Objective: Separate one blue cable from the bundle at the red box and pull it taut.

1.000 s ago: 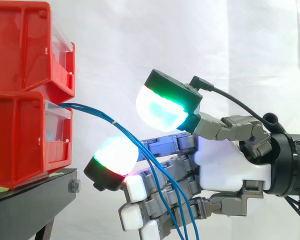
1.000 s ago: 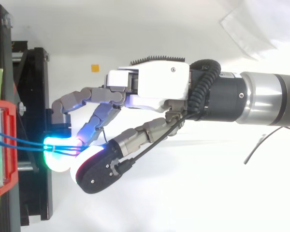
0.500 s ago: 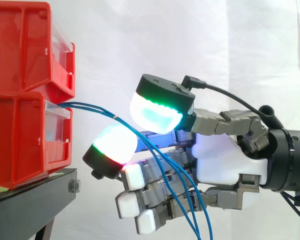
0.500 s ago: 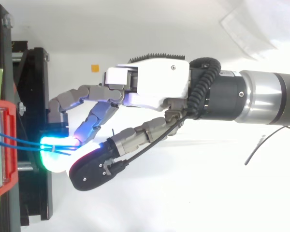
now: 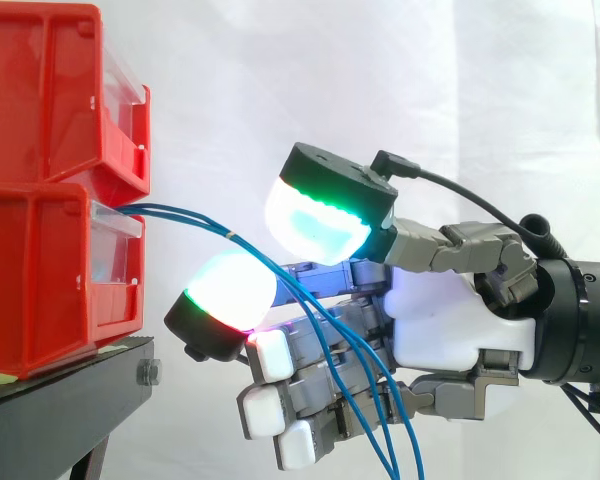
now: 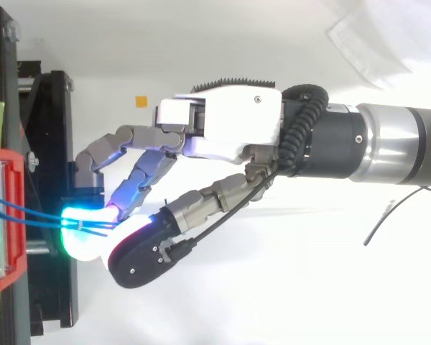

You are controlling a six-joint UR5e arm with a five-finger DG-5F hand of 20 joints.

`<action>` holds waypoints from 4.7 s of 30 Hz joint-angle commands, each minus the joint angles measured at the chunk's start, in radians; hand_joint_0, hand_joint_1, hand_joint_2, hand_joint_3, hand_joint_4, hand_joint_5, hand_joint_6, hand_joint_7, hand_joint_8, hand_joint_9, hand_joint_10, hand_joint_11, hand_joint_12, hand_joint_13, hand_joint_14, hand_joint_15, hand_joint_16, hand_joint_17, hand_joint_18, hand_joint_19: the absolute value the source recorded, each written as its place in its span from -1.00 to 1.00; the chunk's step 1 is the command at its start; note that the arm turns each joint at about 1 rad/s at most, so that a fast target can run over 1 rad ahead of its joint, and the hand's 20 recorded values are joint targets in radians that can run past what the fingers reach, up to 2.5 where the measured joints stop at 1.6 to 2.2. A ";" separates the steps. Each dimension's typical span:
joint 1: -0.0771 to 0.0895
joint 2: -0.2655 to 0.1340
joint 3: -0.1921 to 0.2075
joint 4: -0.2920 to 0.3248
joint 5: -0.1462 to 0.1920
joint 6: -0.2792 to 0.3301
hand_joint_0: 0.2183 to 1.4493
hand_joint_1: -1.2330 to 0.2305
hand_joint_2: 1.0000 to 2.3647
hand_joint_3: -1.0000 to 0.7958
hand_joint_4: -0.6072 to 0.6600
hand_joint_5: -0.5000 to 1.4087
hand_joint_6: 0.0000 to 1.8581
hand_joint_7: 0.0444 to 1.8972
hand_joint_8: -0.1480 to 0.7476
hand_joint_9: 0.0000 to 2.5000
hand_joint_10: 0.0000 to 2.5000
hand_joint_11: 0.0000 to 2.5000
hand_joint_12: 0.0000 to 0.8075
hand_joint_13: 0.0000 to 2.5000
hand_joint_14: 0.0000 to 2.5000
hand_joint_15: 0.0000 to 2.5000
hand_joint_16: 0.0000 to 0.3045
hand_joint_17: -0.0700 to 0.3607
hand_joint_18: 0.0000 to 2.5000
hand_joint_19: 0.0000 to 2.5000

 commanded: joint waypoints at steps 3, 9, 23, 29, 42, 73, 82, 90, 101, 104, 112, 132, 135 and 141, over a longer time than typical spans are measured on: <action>0.000 0.000 -0.001 0.000 0.000 -0.001 -0.41 -0.15 -0.99 -0.39 0.25 -0.63 -0.20 0.03 0.03 -0.23 -0.98 -0.49 -0.07 -0.24 -0.99 -0.64 -0.67 -0.15 -0.41 -0.47; 0.000 0.000 0.000 0.001 0.002 0.001 -0.38 -0.12 -0.99 -0.35 0.24 -0.63 -0.19 0.05 0.04 -0.21 -0.98 -0.47 -0.07 -0.23 -0.99 -0.63 -0.67 -0.15 -0.40 -0.47; -0.006 -0.011 0.000 0.015 0.005 0.019 -0.35 -0.34 -0.99 -0.29 0.22 -0.66 -0.13 0.03 0.04 -0.22 -0.98 -0.44 -0.06 -0.23 -0.99 -0.62 -0.67 -0.15 -0.40 -0.48; -0.008 -0.011 0.003 0.012 0.005 0.021 -0.33 -0.37 -0.99 -0.30 0.22 -0.67 -0.10 0.00 0.03 -0.22 -0.98 -0.43 -0.07 -0.23 -0.98 -0.62 -0.67 -0.15 -0.39 -0.48; -0.011 -0.011 0.020 0.005 0.005 0.016 -0.37 -0.14 -0.98 -0.30 0.20 -0.66 -0.09 0.01 0.04 -0.19 -0.99 -0.43 -0.07 -0.21 -0.99 -0.61 -0.67 -0.15 -0.38 -0.46; -0.011 -0.011 0.029 -0.003 0.003 0.010 -0.31 -0.24 -0.99 -0.36 0.12 -0.65 -0.07 0.04 0.04 -0.15 -0.98 -0.39 -0.07 -0.18 -0.98 -0.59 -0.67 -0.16 -0.33 -0.44; -0.011 -0.011 0.029 -0.006 0.005 0.009 -0.28 -0.48 -0.97 -0.14 -0.01 -0.66 -0.04 0.12 0.05 -0.17 -0.98 -0.37 -0.06 -0.18 -0.98 -0.58 -0.67 -0.15 -0.33 -0.43; -0.011 -0.011 0.029 -0.015 0.003 0.010 -0.17 -0.52 -1.00 -0.44 0.09 -0.67 -0.03 0.04 0.02 -0.16 -0.98 -0.35 -0.10 -0.18 -0.98 -0.57 -0.68 -0.16 -0.31 -0.46; -0.011 -0.011 0.029 -0.015 0.002 0.010 -0.45 -0.15 -1.00 -0.44 0.15 -0.66 -0.04 0.03 0.06 -0.11 -0.98 -0.35 -0.07 -0.15 -0.98 -0.57 -0.67 -0.15 -0.29 -0.44; -0.011 -0.011 0.029 -0.015 0.002 0.010 -0.41 -0.05 -1.00 -0.44 0.13 -0.64 -0.05 0.09 0.06 -0.09 -0.98 -0.34 -0.07 -0.14 -0.98 -0.57 -0.68 -0.16 -0.29 -0.42; -0.011 -0.011 0.031 -0.015 0.002 0.010 -0.30 -0.36 -0.98 -0.25 0.09 -0.63 -0.04 0.20 0.07 -0.09 -0.98 -0.33 -0.07 -0.14 -0.98 -0.55 -0.68 -0.16 -0.29 -0.41; -0.012 -0.011 0.034 -0.025 -0.003 0.006 -0.46 -0.29 -1.00 -0.44 0.11 -0.64 -0.02 0.05 0.05 -0.09 -0.98 -0.33 -0.07 -0.13 -0.98 -0.54 -0.67 -0.15 -0.27 -0.41; -0.012 -0.011 0.034 -0.025 -0.003 0.006 -0.50 -0.14 -1.00 -0.44 0.12 -0.64 -0.03 0.07 0.06 -0.08 -0.98 -0.35 -0.07 -0.12 -0.98 -0.54 -0.66 -0.14 -0.26 -0.41; -0.012 -0.011 0.034 -0.025 -0.003 0.006 -0.36 -0.01 -1.00 -0.44 0.09 -0.63 -0.05 0.14 0.04 -0.07 -0.98 -0.34 -0.09 -0.12 -0.98 -0.54 -0.68 -0.16 -0.27 -0.38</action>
